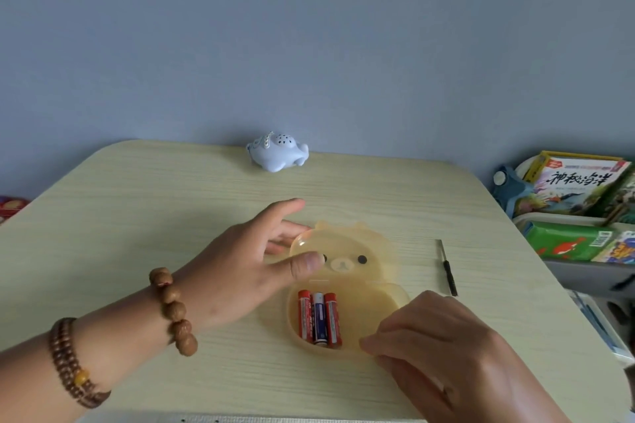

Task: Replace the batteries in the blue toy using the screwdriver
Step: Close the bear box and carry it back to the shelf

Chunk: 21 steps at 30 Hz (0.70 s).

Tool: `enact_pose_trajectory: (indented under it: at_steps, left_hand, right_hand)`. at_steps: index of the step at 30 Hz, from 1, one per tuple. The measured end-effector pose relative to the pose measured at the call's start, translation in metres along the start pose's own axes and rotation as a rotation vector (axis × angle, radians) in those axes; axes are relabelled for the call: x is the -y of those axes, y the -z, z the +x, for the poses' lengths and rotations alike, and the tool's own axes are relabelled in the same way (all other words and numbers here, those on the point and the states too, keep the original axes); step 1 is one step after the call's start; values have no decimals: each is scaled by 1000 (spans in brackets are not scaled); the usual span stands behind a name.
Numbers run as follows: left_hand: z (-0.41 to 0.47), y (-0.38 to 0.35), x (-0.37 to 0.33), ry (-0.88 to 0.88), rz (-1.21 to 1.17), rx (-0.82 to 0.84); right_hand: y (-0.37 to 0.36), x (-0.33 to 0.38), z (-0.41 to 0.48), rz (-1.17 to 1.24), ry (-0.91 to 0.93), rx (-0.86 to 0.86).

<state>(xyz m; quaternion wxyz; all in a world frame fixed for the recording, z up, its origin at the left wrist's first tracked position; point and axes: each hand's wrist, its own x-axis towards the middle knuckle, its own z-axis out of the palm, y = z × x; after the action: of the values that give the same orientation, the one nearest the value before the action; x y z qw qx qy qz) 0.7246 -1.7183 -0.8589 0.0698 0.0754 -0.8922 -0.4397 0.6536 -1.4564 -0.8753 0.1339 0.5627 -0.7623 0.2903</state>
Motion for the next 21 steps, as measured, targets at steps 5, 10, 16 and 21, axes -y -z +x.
enact_pose_trajectory:
  at_steps: [5, 10, 16, 21]
  left_hand:
    - [5, 2, -10, -29, -109, -120]
    - [-3, 0, -14, -119, -245, -175]
    - [-12, 4, -9, -312, -373, -49]
    - [-25, 2, -2, -457, -165, 8]
  right_hand:
    - [4, 1, 0, 20, -69, -12]
    - [8, 13, -5, 12, -219, -124]
    - [-6, 14, -13, 161, -384, -288]
    - [4, 11, -11, 290, -453, -201]
